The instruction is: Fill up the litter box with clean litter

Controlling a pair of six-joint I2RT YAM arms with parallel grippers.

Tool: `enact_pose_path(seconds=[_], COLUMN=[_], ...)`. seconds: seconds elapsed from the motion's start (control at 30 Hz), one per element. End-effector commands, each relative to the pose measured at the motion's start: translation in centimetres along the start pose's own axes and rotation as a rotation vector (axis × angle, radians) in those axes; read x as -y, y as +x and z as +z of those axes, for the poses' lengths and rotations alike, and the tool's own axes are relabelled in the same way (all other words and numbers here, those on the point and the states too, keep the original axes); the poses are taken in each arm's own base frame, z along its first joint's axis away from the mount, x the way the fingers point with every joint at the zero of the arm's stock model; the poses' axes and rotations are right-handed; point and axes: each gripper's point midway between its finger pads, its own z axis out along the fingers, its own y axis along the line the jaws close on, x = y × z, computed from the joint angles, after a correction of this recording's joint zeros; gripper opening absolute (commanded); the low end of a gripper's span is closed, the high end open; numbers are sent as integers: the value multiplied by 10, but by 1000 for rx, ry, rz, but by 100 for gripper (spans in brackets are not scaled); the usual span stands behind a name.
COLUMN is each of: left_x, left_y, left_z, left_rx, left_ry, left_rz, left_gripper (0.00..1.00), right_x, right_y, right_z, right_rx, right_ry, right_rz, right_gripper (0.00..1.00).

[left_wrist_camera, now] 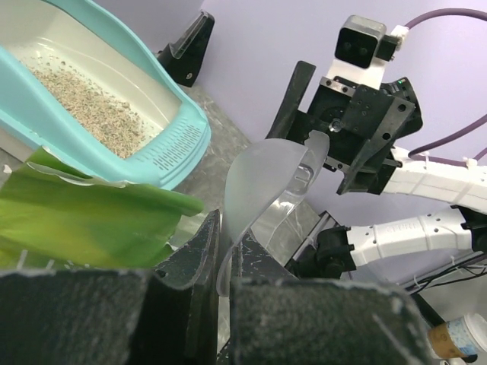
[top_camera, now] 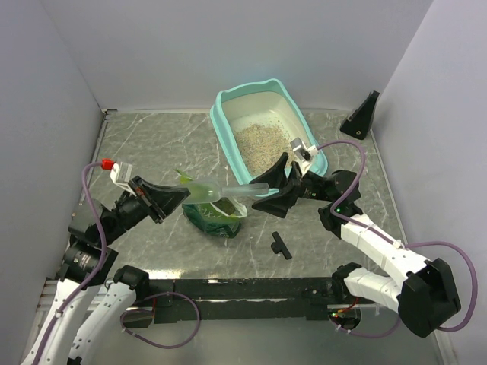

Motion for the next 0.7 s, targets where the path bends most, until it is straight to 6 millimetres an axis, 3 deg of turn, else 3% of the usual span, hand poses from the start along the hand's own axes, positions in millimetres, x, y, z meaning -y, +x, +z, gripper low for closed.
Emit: enact_pose_path(seconds=[0.0,0.2,0.5,0.67], left_x=[16,12,9,10], left_y=[-4,-1,0,-2], left_z=[-6,-4,-1,-1], left_rx=[15,10,16,25], left_ry=[56,54,57,55], left_rz=[-3,-11,-15,-12], left_gripper=[1,1,1,1], right_x=[-12,-20,-31,-30], right_y=[-26,-33,-37,-31], right_z=[4,6,7,8], right_rx=[37,63,76,71], right_ry=[-34,-75,-133,-135], right_rz=[-120,-117,-88,-72], right_gripper=[89,88,74,72])
